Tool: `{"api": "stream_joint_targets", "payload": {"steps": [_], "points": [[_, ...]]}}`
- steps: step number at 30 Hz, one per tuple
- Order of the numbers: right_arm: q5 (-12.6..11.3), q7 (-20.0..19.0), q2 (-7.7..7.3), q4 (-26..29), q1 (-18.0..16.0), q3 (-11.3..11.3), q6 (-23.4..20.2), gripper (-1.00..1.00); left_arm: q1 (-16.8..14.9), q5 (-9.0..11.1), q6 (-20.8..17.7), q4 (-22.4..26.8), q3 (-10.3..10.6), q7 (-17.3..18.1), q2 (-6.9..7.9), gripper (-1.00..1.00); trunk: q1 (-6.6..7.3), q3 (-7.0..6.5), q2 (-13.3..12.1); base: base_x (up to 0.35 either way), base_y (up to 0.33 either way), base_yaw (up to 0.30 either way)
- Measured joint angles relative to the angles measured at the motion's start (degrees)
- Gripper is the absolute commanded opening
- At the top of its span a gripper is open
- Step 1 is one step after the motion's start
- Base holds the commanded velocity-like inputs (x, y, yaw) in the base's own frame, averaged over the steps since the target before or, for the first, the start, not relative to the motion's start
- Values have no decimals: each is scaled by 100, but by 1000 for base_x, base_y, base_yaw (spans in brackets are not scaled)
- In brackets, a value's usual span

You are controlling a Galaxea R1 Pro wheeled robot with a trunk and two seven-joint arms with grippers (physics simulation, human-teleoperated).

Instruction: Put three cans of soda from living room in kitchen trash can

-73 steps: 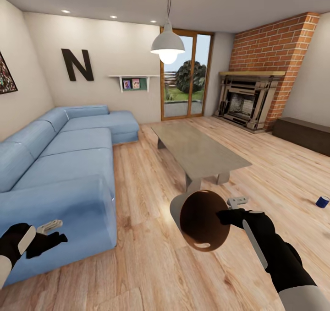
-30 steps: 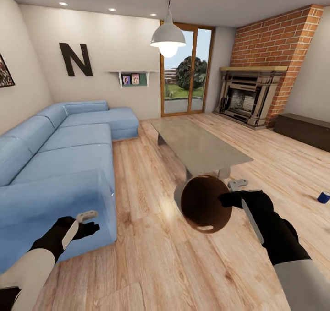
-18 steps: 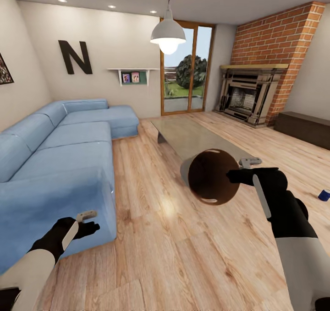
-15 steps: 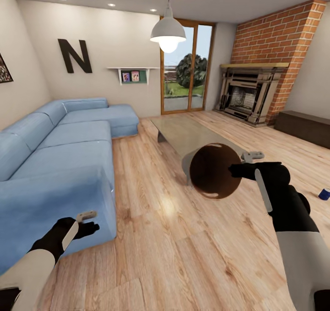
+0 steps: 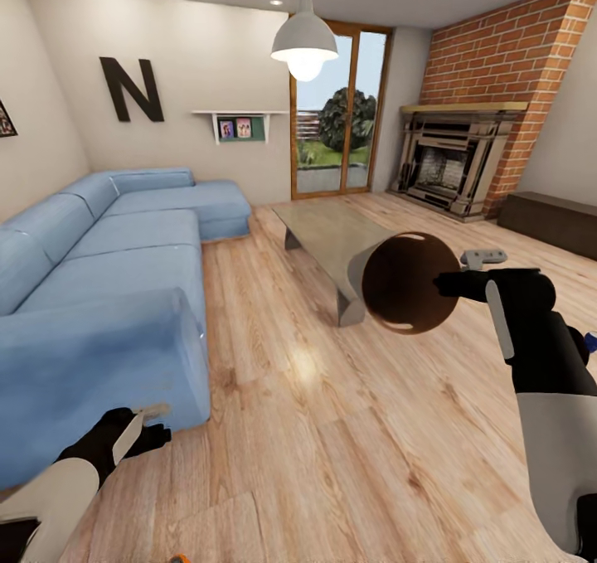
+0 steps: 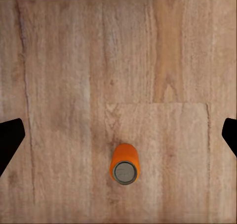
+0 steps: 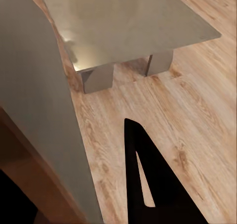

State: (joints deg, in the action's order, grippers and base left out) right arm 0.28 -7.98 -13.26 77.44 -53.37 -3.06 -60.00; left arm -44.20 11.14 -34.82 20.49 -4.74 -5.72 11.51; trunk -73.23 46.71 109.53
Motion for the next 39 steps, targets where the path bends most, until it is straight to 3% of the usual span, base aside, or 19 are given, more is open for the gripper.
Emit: {"api": "stream_joint_targets", "payload": {"steps": [6, 30, 32, 35, 39], "points": [[157, 6, -3, -11, 2, -14, 0, -100, -1, 3, -6, -160, -2, 48, 0, 100, -132, 161, 241, 0, 0, 0], [151, 7, -18, -160, -33, -22, 0, -100, -1, 12, -14, -191, -5, 86, -18, 100, -659, 806, 1203, 0, 0, 0], [51, -7, -134, -213, -86, -20, 0, -100, -1, 12, -19, -193, -4, 99, -101, 100, -703, 859, 1284, 0, 0, 0], [296, 16, -233, -295, -120, -23, 4, -100, -1, 2, -22, -193, -4, 188, -180, 100, -769, 940, 1404, 0, 0, 0], [66, -9, -275, -333, -132, -24, 0, -100, -2, -5, -27, -194, -1, 284, -213, 100, -857, 1048, 1564, 0, 0, 0]]}}
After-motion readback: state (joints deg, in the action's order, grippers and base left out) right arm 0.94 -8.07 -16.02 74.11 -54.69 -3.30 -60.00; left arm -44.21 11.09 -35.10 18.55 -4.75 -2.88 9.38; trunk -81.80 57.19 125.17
